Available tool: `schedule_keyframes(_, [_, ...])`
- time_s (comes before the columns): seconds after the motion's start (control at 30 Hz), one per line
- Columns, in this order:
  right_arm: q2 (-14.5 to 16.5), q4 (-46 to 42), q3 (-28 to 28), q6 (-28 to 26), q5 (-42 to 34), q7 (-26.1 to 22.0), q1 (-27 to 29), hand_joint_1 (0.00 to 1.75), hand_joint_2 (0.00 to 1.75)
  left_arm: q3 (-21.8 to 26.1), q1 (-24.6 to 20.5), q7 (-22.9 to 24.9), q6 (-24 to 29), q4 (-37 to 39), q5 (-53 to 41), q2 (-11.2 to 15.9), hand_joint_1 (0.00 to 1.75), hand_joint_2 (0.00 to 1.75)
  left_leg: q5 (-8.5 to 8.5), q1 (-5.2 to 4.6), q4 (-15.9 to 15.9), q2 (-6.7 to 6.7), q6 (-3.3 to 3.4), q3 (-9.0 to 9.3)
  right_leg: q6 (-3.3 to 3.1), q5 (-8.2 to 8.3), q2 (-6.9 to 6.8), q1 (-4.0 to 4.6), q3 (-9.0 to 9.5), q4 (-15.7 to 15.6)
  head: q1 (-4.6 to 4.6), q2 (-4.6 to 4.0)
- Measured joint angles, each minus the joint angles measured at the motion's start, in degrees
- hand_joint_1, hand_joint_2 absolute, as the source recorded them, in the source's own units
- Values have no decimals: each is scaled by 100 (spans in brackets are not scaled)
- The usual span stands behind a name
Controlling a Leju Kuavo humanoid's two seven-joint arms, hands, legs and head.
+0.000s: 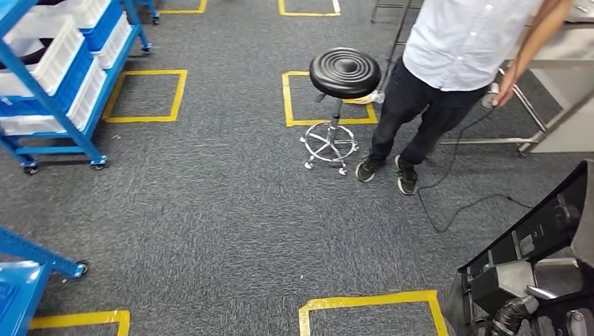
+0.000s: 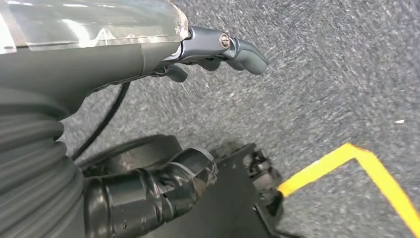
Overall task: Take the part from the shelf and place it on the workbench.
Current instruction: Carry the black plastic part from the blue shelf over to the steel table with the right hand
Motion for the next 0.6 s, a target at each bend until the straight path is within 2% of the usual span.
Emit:
schedule_keyframes(0.03, [-1,8,0,0,0,0,4,175,175,2,4,0,0,0,1,4,0,175,-8,-5,1,74,1,4,1,30,-17,-1,-32,71,-1,0])
schedule_keyframes(0.07, [-1,14,0,0,1,0,6,175,175,3,1,-1,-1,0,3,8,0,175,-19,-10,1,142,0,15,-9,169,-38,1,54,-86,0,0])
schedule_keyframes(0.1, [-1,18,0,0,2,0,6,175,175,3,-6,-2,-3,0,5,8,0,175,-31,-15,1,201,-4,32,-28,357,-78,7,219,-392,0,0])
schedule_keyframes(0.17, [-1,21,0,0,9,0,-2,175,175,4,-16,-6,-10,1,19,5,0,175,-63,-34,0,309,-29,75,-98,627,-303,61,610,-1137,0,0])
schedule_keyframes(0.23, [-1,26,0,0,28,0,-10,175,175,12,-22,-10,-33,1,63,5,0,175,-83,-54,-10,411,-74,105,-162,667,-432,127,762,-1468,-1,0])
schedule_keyframes(0.27, [-1,29,0,0,41,0,-9,175,175,18,-26,-12,-53,0,89,5,0,175,-88,-62,-23,465,-99,121,-186,671,-389,144,753,-1484,-2,0])
schedule_keyframes(0.3, [-1,31,0,0,51,0,-6,175,175,23,-33,-12,-72,0,109,5,0,175,-99,-64,-36,499,-126,138,-212,687,-320,125,759,-1506,-3,0])
schedule_keyframes(0.37, [1,34,-2,-1,66,-1,-1,175,175,33,-45,-13,-96,0,122,7,0,175,-222,-56,105,303,-183,111,-266,729,-199,72,797,-1580,-5,0])
schedule_keyframes(0.4, [4,36,-3,-1,68,-1,-4,175,175,38,-48,-13,-98,0,123,8,0,175,-369,-48,342,145,-204,12,-291,746,-143,46,818,-1610,-7,0])
schedule_keyframes(0.43, [8,38,-4,-1,69,-1,-9,175,175,43,-44,-13,-99,0,126,9,0,175,-555,-36,698,-12,-217,-149,-305,751,-85,43,823,-1620,-8,0])
schedule_keyframes(0.47, [11,41,-4,0,70,-1,-14,175,175,49,-35,-13,-99,0,129,10,0,175,-725,-32,1088,-76,-221,-343,-317,751,-21,45,821,-1616,-10,0])
schedule_keyframes(0.5, [15,45,-4,0,70,-1,-15,175,175,55,-23,-10,-100,0,133,12,0,175,-825,-29,1408,-101,-226,-510,-323,749,52,46,821,-1609,-10,0])
schedule_keyframes(0.53, [15,48,-4,0,70,0,-14,175,175,62,-10,-7,-103,0,136,16,0,175,-803,-28,1545,-107,-228,-599,-325,745,131,46,822,-1598,-10,0])
schedule_keyframes(0.57, [15,51,-4,0,70,0,-14,175,175,70,-4,-10,-118,0,139,21,0,175,-662,-26,1457,-114,-226,-586,-320,739,213,44,824,-1582,-11,0])
schedule_keyframes(0.6, [15,52,-4,0,70,0,-14,175,175,79,-3,-22,-144,0,151,26,0,175,-443,-20,1174,-150,-220,-480,-310,729,294,41,825,-1561,-10,0])
